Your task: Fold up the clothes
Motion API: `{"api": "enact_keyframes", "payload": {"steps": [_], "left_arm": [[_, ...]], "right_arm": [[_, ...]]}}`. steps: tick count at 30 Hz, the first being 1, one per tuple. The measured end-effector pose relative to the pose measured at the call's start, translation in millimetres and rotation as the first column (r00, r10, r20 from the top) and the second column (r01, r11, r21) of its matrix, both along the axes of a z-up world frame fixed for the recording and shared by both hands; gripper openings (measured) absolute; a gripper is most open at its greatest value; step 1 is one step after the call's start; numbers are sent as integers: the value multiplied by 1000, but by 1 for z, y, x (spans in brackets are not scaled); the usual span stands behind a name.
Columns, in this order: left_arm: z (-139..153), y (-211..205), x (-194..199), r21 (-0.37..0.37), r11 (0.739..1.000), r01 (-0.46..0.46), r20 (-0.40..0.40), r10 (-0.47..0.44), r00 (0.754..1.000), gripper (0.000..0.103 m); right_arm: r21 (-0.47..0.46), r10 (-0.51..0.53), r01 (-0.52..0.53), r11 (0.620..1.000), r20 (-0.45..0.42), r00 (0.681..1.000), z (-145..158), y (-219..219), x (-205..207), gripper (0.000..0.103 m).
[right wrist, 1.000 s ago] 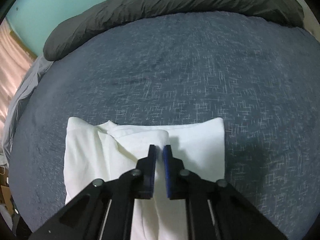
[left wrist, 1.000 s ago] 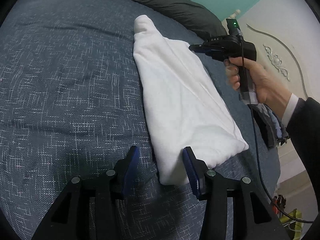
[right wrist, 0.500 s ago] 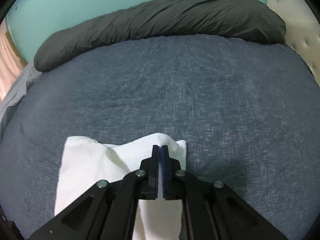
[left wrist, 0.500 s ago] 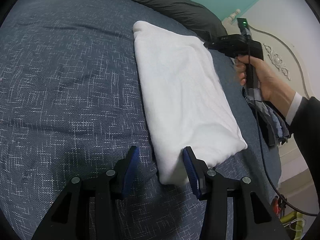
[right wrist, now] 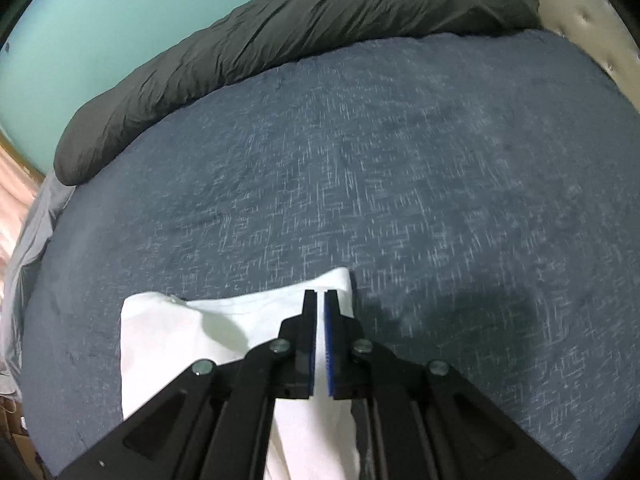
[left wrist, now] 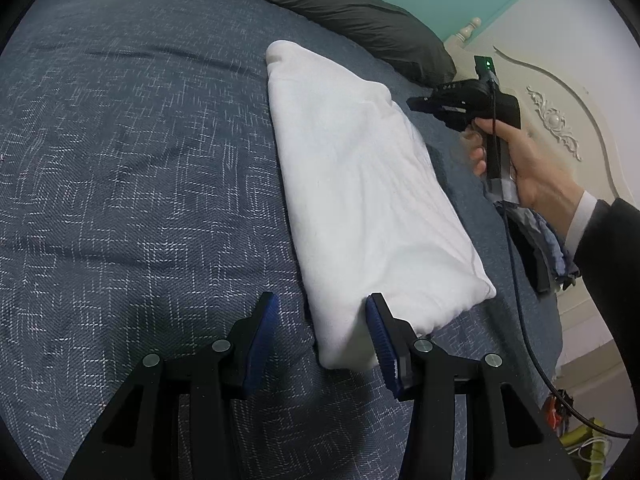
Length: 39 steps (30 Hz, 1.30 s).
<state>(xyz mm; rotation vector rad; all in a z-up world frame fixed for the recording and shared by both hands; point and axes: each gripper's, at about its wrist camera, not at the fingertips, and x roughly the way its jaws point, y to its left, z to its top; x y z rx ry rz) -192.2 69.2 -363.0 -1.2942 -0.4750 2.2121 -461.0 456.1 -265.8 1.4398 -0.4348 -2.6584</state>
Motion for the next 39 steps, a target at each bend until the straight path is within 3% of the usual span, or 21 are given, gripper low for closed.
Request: {"api": "enact_keyframes", "payload": {"steps": [9,12,16,19,20,21,23,30,31,33,39], "left_arm": [[-1,-1,-2,7,1000,-1,5,1,1000,50],[-2,-3,-2,7,1000,0,5,0,1000,51],[-4,-4,-4,7,1000,-1,4,1,1000,51],[-4,-1,-1,7,1000,-1,4,1,1000,51],[-4,-1,-1,6,1000,-1,4,1,1000,51],[-4,-1,-1,6,1000,-1,3,1,1000,51],[-4,0,0,6,1000,-1,4,1,1000,51],[-5,2,-2,8,1000,-1,5,1,1000,51],[-4,2,-2,7,1000,-1,6,1,1000,51],[-5,2,-3,7,1000,-2,5,2,1000,51],[-5,1,-3,7,1000,-2,3,2,1000,51]], "right_arm": [[35,37,-41,999,102,994,-27,-6,5,3],[25,34,-36,999,63,997,-27,-5,9,3],[139,-23,18,990,34,999,-18,-4,10,3],[3,6,-5,1000,-75,997,5,-3,15,3],[-45,28,-32,998,-79,997,7,-5,14,8],[-50,49,-52,997,-62,997,7,-10,11,26],[-59,94,-95,994,-32,995,7,-20,7,42],[-53,217,-216,975,5,976,-6,-41,6,40],[-49,223,-223,974,5,975,-7,-43,7,37],[-35,236,-236,971,-4,972,-9,-46,6,14],[6,214,-214,977,-13,977,-12,-50,0,7]]}}
